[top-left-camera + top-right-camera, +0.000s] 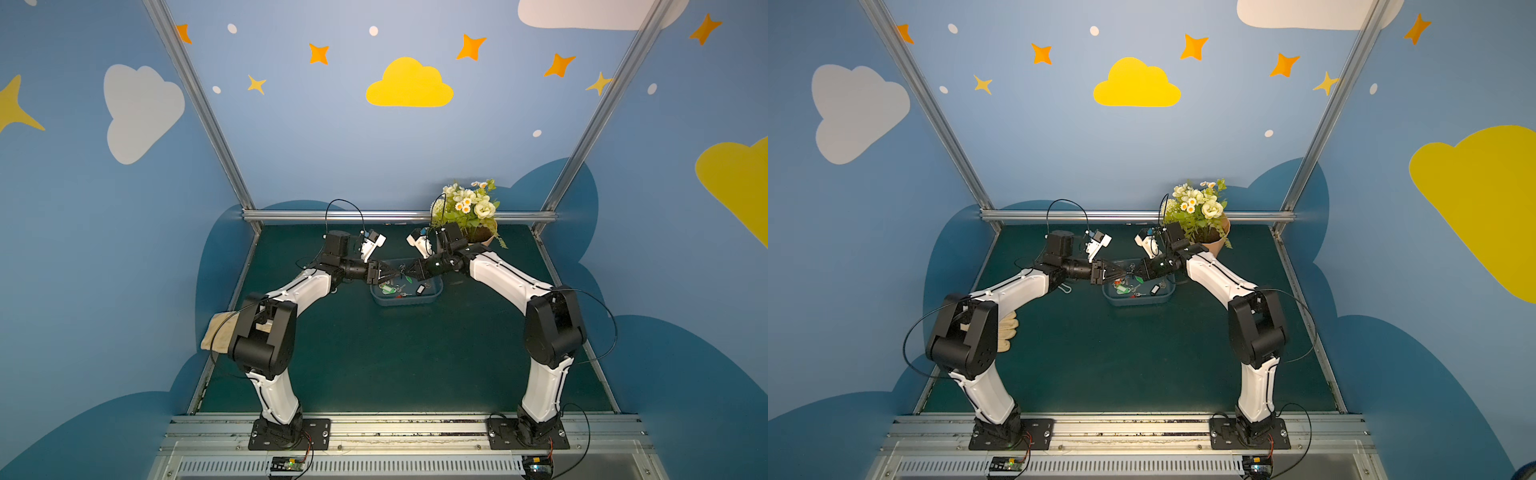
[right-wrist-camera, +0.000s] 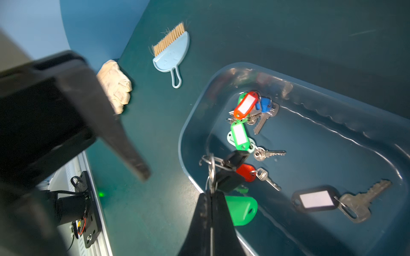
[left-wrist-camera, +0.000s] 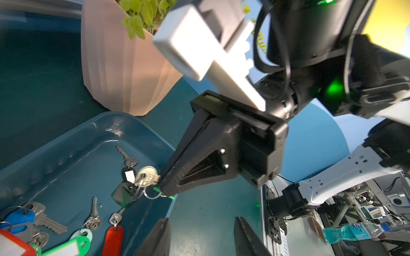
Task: Take the keys out of the storage box
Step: Place the key at the center of the board.
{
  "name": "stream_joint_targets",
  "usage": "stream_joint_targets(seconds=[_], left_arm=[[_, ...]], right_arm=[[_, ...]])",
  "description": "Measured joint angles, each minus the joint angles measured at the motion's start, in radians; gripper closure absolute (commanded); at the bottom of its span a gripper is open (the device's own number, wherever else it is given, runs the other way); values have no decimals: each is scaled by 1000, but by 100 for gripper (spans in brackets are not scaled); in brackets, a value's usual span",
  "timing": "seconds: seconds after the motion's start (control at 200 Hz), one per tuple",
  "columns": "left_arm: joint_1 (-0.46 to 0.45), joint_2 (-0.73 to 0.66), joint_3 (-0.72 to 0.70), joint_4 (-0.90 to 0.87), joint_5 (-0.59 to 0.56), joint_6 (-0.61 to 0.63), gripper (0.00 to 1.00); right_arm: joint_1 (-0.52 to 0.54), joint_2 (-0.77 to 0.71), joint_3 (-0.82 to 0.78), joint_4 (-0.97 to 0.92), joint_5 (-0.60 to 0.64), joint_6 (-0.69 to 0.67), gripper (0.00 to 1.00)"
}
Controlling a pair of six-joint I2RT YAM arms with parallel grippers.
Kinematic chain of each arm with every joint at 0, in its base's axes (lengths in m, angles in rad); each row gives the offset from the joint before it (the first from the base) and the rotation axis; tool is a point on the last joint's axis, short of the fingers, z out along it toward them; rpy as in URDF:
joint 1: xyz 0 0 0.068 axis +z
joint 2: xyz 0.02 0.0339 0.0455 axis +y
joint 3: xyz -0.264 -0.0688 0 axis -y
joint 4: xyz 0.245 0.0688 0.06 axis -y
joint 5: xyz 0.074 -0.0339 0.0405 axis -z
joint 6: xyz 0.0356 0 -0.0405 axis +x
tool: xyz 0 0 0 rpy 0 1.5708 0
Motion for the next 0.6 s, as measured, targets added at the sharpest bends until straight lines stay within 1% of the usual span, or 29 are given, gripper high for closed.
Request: stream_joint_targets(seconds=[0.115, 0.22, 0.285, 0.385, 0.456, 0.601], left_arm=[[-15, 18, 27, -60, -38, 47, 41], [-24, 18, 27, -87, -64, 71, 41], [-24, 19, 27, -95, -75, 80, 45], [-24, 24, 31, -100, -84, 83, 59], [-24, 32, 39, -100, -87, 85, 66], [-26, 52, 56, -92, -86, 87, 69]], right_arm=[[0, -22, -6, 2, -14, -4, 100], [0, -35, -14, 2, -28, -7, 100], [0, -38, -20, 2, -37, -9, 100], [0, -39, -22, 2, -48, -11, 100], [0, -40, -24, 2, -55, -14, 100], [0, -41, -32, 1, -63, -19, 100]])
